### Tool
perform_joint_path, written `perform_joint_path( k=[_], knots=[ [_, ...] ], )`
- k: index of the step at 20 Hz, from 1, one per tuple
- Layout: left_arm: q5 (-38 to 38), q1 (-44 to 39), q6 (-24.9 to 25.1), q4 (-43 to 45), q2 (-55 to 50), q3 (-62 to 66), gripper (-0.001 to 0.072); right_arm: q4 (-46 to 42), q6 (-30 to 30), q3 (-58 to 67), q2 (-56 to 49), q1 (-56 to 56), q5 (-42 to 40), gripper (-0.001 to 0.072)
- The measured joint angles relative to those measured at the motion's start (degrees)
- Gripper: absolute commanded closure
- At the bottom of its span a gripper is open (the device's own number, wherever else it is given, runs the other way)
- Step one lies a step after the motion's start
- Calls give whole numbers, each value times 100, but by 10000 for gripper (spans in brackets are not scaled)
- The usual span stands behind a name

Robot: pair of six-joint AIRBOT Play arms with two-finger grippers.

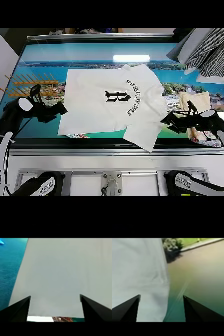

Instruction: Fold the clothes and pants, and hang the long-sleeved shirts on hangers.

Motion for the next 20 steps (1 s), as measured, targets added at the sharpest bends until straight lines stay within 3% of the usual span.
perform_joint_path(
  k=[3, 4, 5, 6, 16, 20],
  knots=[
    [48, 0, -125, -4, 149, -289, 32, 208, -33, -48, -63, 313, -442, 145],
    [48, 2, -212, -2, 175, -374, 32, 227, -39, -57, -72, 385, -575, 291],
    [48, 7, -341, 4, 192, -466, 32, 223, -46, -63, -87, 448, -758, 566],
    [61, 22, -505, 11, 208, -579, 32, 216, -57, -76, -105, 490, -850, 693],
    [1021, 684, -2966, 46, 1451, -2649, 33, 275, -61, -85, -109, 592, -1008, 697],
    [1735, 734, -3495, -85, 1655, -3141, 32, 284, -61, -85, -109, 592, -1014, 697]
  ],
)
